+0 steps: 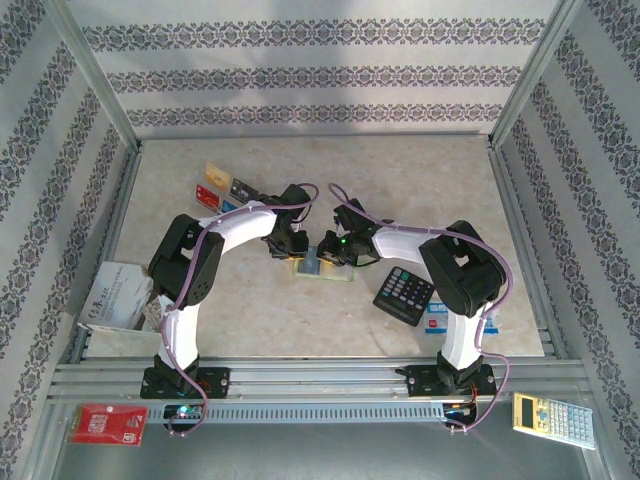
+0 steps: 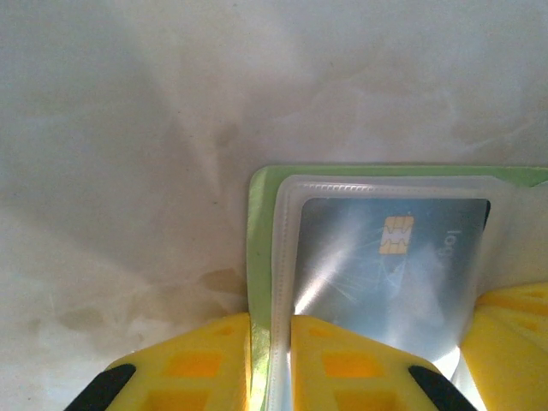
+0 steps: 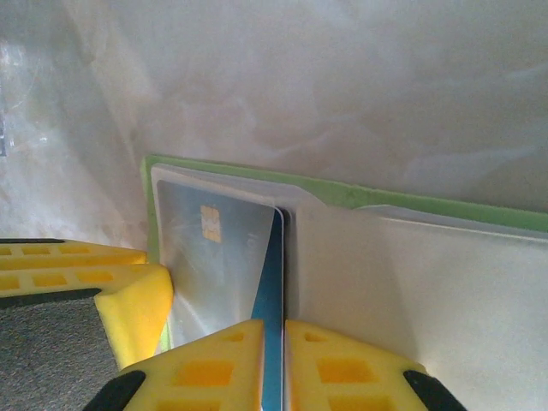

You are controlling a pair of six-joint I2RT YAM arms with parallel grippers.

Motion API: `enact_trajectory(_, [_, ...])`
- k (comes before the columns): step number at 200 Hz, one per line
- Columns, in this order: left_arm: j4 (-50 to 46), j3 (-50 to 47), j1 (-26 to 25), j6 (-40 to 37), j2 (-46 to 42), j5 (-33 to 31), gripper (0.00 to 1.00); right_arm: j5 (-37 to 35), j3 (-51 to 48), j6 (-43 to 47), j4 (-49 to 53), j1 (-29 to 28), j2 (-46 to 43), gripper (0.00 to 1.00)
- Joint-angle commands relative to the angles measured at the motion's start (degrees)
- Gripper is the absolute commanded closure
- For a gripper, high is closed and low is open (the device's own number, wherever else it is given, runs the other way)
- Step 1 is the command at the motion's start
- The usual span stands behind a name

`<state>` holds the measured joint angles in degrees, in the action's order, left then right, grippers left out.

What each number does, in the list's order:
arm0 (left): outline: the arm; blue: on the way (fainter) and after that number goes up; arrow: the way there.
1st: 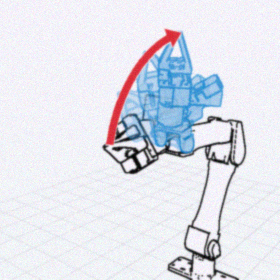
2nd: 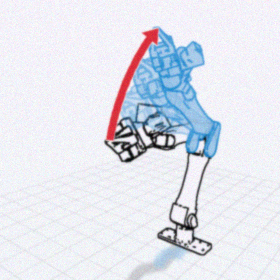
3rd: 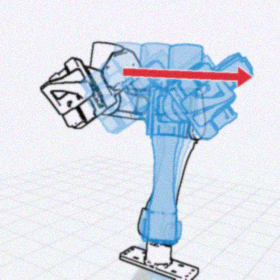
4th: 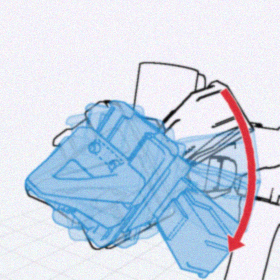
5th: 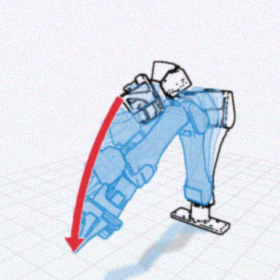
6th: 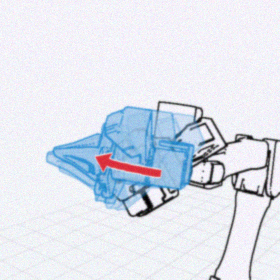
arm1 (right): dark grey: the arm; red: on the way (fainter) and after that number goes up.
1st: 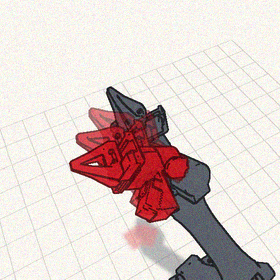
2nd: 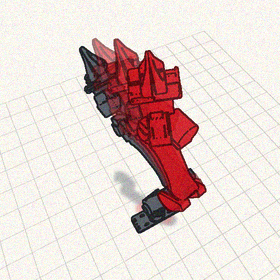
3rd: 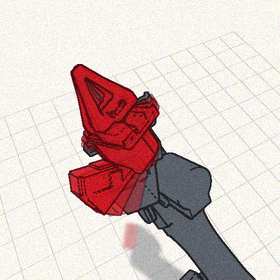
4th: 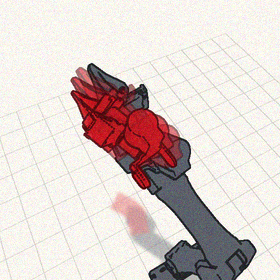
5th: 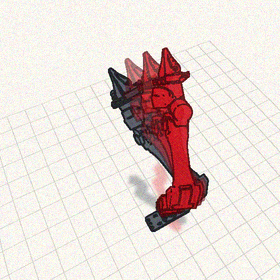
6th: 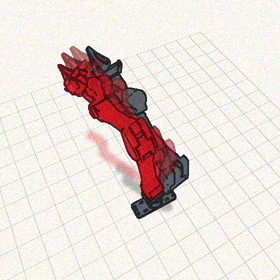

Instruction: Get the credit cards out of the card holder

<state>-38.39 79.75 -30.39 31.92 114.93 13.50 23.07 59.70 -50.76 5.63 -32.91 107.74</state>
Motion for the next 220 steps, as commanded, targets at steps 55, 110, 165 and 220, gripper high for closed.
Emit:
enact_trajectory(55, [-0.9, -2.4, -0.3, 1.4, 3.0, 1.2, 0.83, -6.2, 2.8, 1.9, 8.6, -1.3, 2.0, 0.86])
enact_trajectory(110, [2.2, -4.1, 0.4, 2.3, 2.7, 5.5, 0.83, -1.7, 4.3, 2.2, 6.7, -2.2, 4.9, 0.82])
enact_trajectory(165, [3.1, -5.4, 0.8, 2.3, 2.8, 6.9, 0.83, -1.4, 4.3, 2.5, 6.3, -2.4, 5.8, 0.83])
enact_trajectory(220, [4.0, -6.3, 1.1, 3.2, 2.1, 6.7, 0.80, -2.4, 2.6, 1.8, 3.9, -2.2, 3.4, 0.94])
